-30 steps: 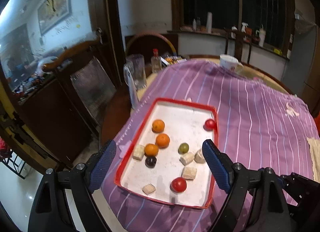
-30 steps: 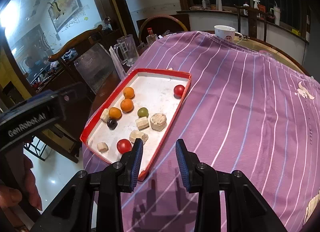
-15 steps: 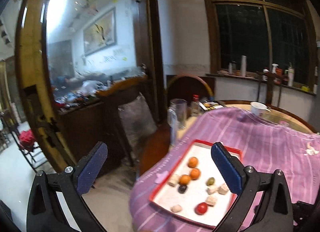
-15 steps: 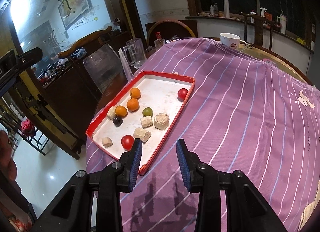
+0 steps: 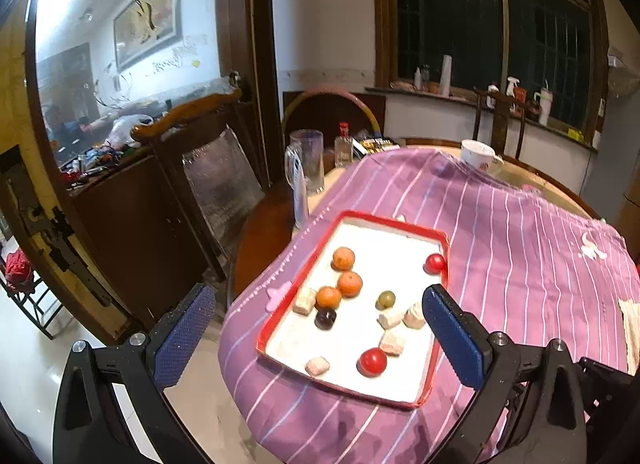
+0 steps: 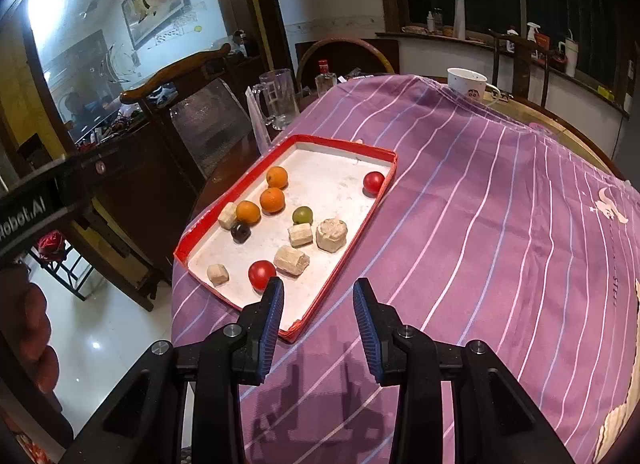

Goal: Organize fruits

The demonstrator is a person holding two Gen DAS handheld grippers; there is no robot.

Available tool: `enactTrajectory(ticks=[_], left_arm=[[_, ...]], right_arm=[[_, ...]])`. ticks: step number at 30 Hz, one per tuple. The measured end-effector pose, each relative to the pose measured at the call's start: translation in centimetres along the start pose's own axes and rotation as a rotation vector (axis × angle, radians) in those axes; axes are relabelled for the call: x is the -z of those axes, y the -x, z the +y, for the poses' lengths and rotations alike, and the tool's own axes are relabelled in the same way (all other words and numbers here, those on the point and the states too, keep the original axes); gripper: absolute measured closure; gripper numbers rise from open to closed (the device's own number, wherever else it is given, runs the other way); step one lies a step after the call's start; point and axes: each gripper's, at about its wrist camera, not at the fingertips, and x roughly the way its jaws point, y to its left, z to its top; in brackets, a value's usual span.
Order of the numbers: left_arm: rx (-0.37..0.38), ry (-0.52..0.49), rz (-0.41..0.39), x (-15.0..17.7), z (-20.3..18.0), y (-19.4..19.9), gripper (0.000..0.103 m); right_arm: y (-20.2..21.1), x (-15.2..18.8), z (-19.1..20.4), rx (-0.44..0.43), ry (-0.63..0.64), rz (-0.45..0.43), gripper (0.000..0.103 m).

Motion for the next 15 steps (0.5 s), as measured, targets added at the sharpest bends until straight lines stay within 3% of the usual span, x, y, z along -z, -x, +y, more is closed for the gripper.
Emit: enactTrajectory(ticks=[15], left_arm=[[0.048,-0.091,0.105,1.5,-0.8,-3.1,0.0]], right_arm=[[-1.0,0.0,0.9,0.035,-0.009,0.024,0.062]])
